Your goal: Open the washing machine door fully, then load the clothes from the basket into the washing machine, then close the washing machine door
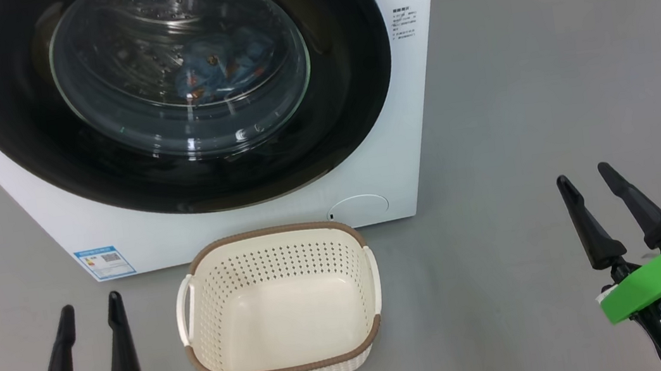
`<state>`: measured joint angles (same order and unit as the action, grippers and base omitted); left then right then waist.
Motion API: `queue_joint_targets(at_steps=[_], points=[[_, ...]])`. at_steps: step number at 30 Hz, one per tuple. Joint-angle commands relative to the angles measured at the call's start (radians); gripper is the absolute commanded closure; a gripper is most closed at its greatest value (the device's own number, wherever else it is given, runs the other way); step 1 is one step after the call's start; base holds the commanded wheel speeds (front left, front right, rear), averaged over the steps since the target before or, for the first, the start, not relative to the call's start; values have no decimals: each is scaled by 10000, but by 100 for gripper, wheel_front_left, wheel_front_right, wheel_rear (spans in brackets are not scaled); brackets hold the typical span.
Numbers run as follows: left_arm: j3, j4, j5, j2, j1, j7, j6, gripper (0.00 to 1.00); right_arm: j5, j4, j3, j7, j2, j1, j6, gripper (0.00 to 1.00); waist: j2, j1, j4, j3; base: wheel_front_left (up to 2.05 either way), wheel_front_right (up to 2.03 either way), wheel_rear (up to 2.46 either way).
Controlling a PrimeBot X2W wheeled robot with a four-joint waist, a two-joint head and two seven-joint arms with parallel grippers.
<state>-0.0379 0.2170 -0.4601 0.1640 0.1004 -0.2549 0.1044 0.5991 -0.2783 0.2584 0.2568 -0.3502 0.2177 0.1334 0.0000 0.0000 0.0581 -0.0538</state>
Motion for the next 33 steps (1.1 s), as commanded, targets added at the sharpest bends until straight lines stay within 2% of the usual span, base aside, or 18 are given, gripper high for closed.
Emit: queue_joint_targets(at_steps=[1,33], points=[[262,-329,-106,252,150,7,-10,0,-92,143,69,49,-122,-74,-27,0,0,0,-26,54,0,0,0],[-76,-423,-345,461,145,164,-46,0,-360,104,-118,49,125,-99,-27,0,0,0,-143,-143,0,0,0]])
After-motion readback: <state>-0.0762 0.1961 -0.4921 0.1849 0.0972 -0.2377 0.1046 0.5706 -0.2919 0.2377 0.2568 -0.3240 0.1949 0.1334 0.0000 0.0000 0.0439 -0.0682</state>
